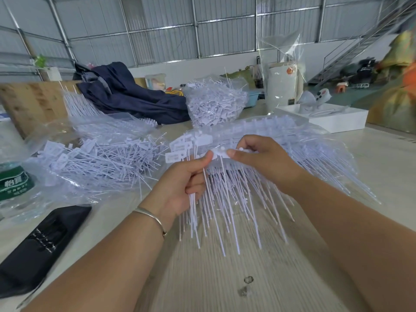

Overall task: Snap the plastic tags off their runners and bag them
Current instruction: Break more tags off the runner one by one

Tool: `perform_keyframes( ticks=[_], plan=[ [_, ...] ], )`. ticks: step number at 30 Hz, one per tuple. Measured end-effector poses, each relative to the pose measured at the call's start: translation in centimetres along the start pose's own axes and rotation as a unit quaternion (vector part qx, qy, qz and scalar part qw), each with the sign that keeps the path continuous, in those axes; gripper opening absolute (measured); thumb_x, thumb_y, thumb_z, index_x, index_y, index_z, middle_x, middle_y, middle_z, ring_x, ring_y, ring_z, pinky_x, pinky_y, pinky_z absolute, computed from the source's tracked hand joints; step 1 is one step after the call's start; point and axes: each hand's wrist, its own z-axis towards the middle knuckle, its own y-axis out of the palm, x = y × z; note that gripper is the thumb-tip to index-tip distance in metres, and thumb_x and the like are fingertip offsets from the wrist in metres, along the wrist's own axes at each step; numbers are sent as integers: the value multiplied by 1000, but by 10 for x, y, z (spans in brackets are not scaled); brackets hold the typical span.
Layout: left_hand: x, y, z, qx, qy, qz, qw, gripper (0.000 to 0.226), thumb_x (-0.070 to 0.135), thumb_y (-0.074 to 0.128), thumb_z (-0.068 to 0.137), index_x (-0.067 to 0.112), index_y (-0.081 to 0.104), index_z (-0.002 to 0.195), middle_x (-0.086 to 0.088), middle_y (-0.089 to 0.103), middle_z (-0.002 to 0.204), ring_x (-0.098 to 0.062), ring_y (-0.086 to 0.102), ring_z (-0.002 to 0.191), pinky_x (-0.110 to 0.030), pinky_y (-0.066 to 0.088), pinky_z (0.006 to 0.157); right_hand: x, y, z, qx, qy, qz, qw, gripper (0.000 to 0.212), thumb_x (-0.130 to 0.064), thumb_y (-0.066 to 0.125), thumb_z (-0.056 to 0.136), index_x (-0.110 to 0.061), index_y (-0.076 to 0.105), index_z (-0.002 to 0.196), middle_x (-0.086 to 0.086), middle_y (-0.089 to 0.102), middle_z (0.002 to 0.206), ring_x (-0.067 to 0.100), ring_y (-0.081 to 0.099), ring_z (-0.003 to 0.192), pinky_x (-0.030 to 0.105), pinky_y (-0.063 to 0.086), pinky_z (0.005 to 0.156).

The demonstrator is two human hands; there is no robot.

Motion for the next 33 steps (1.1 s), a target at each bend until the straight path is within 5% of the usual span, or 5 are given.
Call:
perform_keyframes(
  ticks=[11, 17, 20, 27, 33],
  plan=[
    [-6, 16, -8, -302, -74, -164, 936, 46, 26, 91, 60, 15, 56, 86, 7, 36, 48, -5, 15, 37, -12, 18, 30, -20, -3, -8, -174, 51, 224, 958, 71, -31, 73, 71, 18, 51, 117, 23, 46, 105, 30, 38, 99, 43, 26, 85],
    [-2, 7, 3, -48, 27, -91, 994, 18, 14, 71, 79, 17, 55, 71, 6, 48, 65, -2, 25, 38, -14, 15, 31, -12, 1, -5, 21, -20, 74, 997, 40, -28, 78, 75, 6, 56, 73, 8, 49, 63, 11, 44, 58, 15, 34, 58],
    [-6, 3, 5, 48, 71, 54, 995, 18, 15, 70, 85, 16, 61, 69, 5, 52, 67, -6, 29, 43, -16, 18, 35, -2, 2, -3, 79, -64, -102, 990, 32, -33, 72, 85, -3, 64, 76, 13, 62, 73, 22, 55, 68, 28, 46, 70],
    [-8, 6, 3, 46, 77, 131, 987, 40, 22, 70, 88, 18, 50, 54, 4, 40, 50, -10, 30, 40, -18, 21, 38, -4, 1, -2, 85, -77, -96, 989, 8, -20, 71, 85, -19, 74, 78, -9, 61, 64, 9, 53, 64, 25, 44, 67],
    [-9, 5, 2, 31, 47, 129, 990, 17, 13, 68, 85, 13, 60, 71, 5, 42, 48, -9, 24, 39, -17, 19, 33, -15, -5, -5, 42, -37, 28, 998, 16, 2, 68, 79, -10, 76, 72, 15, 56, 60, 20, 43, 59, 24, 36, 58]
  ],
)
